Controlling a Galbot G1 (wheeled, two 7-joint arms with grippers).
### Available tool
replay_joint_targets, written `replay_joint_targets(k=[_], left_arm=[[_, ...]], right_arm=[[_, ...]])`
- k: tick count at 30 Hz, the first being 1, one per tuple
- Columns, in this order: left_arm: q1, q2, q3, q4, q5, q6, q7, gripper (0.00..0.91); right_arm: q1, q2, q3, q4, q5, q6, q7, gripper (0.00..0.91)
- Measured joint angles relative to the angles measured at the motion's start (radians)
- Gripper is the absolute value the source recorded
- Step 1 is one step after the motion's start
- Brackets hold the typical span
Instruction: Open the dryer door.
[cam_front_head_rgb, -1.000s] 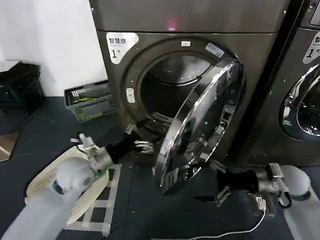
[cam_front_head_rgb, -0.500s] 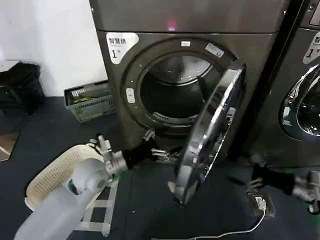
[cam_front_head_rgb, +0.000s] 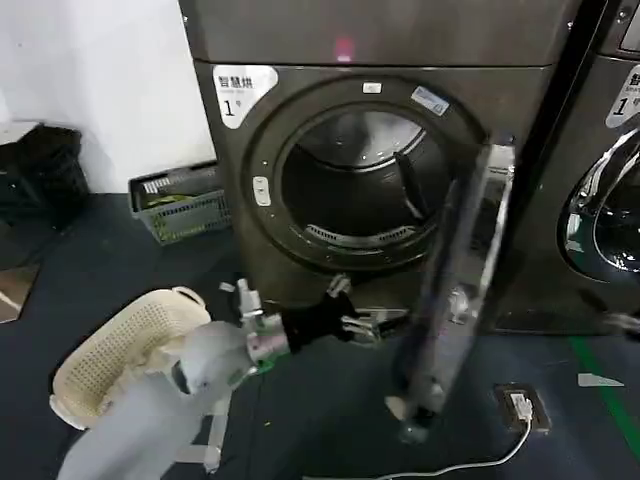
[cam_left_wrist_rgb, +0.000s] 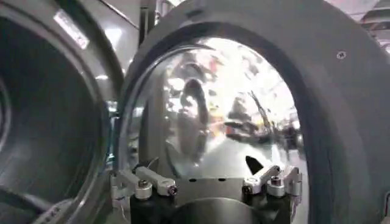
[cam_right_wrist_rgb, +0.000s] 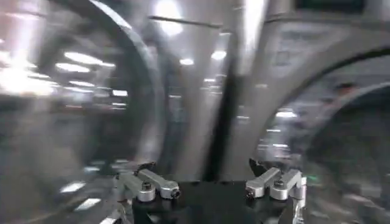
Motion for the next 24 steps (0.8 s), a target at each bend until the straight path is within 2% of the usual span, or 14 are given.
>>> replay_joint_targets(k=[5,11,16,24], left_arm=[[-0.025,-0.023,0.051,0.022,0.003,-0.008,-0.001,0.907],[-0.059,-0.053,0.112,0.047,0.002,-0.010,-0.002,0.907],[-0.103,-0.093,0.166,0.091,0.011,-0.010,-0.006,0.907],[-0.157,-0.176,0.232,0.169,0.031,-0.012,-0.008,0.907]], right_arm=[[-0.042,0.010,0.064,0.048,-0.006,-0.026,0.202,0.907],[-0.071,0.019,0.117,0.062,-0.057,-0.047,0.330,0.907],[-0.090,0.018,0.163,0.058,-0.105,-0.069,0.360,0.907],[-0.097,0.014,0.222,0.058,-0.136,-0.083,0.375,0.907]])
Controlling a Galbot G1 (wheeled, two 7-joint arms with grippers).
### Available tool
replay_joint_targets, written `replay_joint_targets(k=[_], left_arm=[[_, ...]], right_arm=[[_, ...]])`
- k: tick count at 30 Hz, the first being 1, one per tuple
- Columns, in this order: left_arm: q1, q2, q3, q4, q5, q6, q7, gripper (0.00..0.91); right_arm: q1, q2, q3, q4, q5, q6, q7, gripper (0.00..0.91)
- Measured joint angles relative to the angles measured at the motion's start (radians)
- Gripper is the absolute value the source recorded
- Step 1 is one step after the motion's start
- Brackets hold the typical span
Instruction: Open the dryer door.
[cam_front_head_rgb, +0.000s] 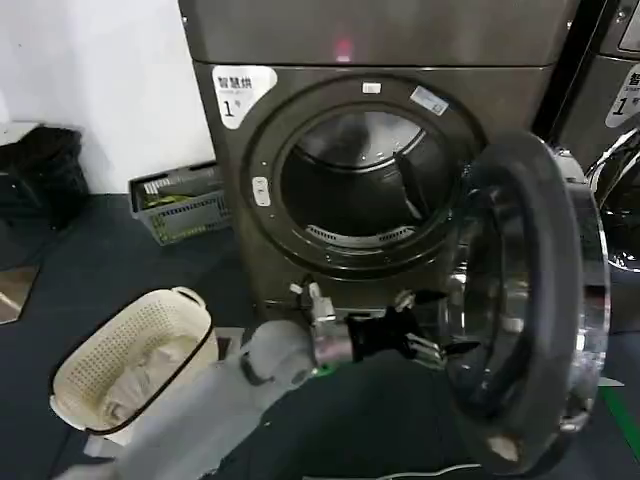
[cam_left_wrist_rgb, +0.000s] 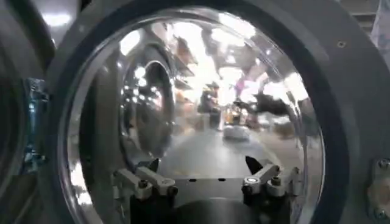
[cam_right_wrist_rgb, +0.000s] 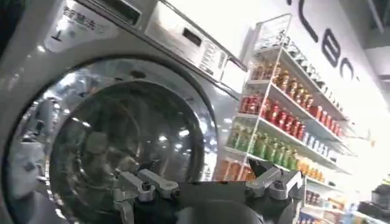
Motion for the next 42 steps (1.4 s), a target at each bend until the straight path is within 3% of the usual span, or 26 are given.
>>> replay_joint_targets(k=[14,33,42], left_arm=[[-0.122,-0.194,0.102,0.168,0.026,-0.038,-0.025,0.907],[-0.249,-0.405,0.119,0.416,0.063,-0.049,-0.049,0.907],[-0.282,-0.406,0.124,0.506,0.098,-0.057,-0.067,0.907]], right_arm=[[-0.039,-0.016,0.083,0.040,0.003,-0.009,-0.001,0.907],[-0.041,-0.031,0.165,0.036,-0.002,-0.071,0.080,0.907],[-0.046,-0.031,0.217,0.018,-0.002,-0.098,0.112,0.907]])
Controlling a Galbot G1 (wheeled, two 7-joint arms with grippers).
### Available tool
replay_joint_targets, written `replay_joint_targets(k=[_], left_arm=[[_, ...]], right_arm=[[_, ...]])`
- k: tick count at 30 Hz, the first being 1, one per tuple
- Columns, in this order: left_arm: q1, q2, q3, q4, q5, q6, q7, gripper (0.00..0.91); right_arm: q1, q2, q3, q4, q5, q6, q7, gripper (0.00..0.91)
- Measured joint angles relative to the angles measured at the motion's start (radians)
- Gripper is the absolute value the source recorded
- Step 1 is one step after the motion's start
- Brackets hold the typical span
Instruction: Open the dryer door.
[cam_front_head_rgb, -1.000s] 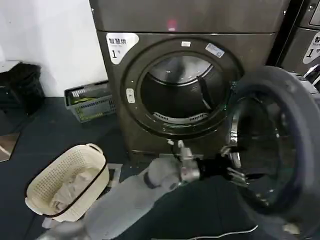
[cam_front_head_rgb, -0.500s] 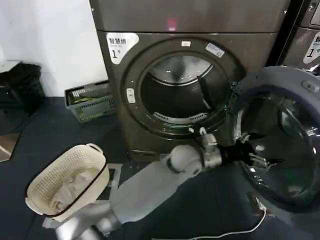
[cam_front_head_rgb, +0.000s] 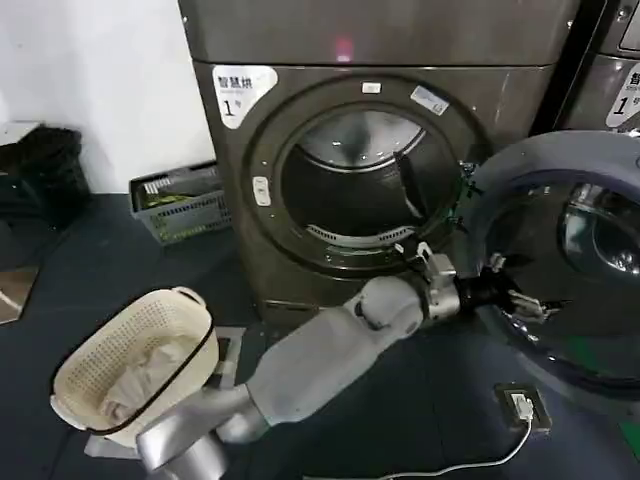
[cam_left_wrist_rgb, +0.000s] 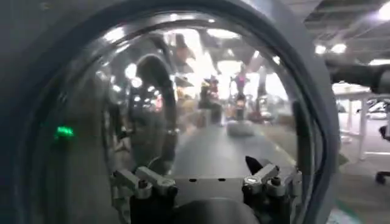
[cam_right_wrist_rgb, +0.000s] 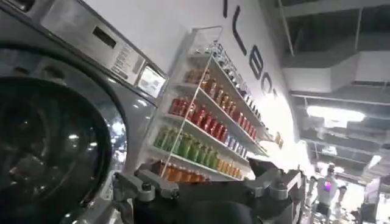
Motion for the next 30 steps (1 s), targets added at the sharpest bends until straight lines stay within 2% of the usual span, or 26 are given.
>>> replay_joint_targets(k=[6,14,30], left_arm=[[-0.013,0.000,0.011,0.049,0.024,-0.010,-0.058,0.907],[-0.050,0.000,0.020,0.126,0.061,-0.033,-0.087,0.907],[-0.064,0.000,0.044,0.148,0.076,-0.071,-0.097,0.907]], right_arm=[[-0.009,0.013,0.037,0.003,-0.021,-0.018,0.019,0.907],[-0.026,0.013,0.096,0.014,-0.029,-0.042,0.037,0.907],[-0.053,0.018,0.159,0.028,-0.031,-0.051,0.043,0.907]])
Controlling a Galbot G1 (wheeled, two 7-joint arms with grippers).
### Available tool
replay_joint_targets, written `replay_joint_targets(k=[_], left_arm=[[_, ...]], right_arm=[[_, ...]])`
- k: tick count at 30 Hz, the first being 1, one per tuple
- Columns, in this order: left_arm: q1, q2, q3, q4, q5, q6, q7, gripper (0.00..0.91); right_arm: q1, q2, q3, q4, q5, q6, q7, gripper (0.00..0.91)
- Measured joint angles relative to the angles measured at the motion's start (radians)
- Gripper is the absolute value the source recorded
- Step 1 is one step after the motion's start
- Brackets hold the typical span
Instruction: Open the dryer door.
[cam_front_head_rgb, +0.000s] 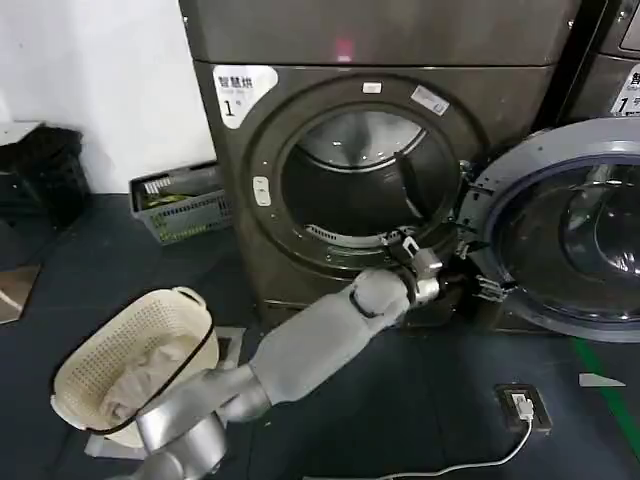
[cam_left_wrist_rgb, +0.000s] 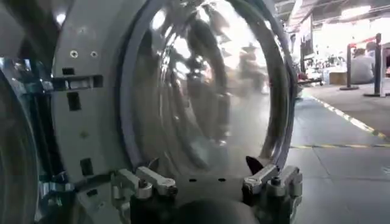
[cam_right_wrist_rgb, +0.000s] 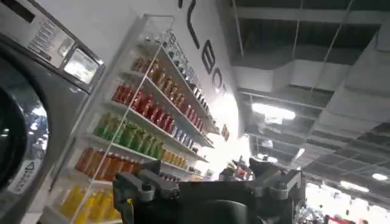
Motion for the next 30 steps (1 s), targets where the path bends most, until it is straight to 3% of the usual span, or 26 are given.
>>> replay_joint_targets(k=[18,30], left_arm=[[0.010,0.000,0.004,-0.032,-0.017,0.005,0.007,0.907],[0.033,0.000,0.020,-0.172,-0.078,-0.049,0.004,0.907]], right_arm=[[-0.018,0.004,0.018,0.009,0.009,0.006,-0.016,0.907],[-0.015,-0.010,0.019,-0.005,0.012,0.008,-0.017,0.907]])
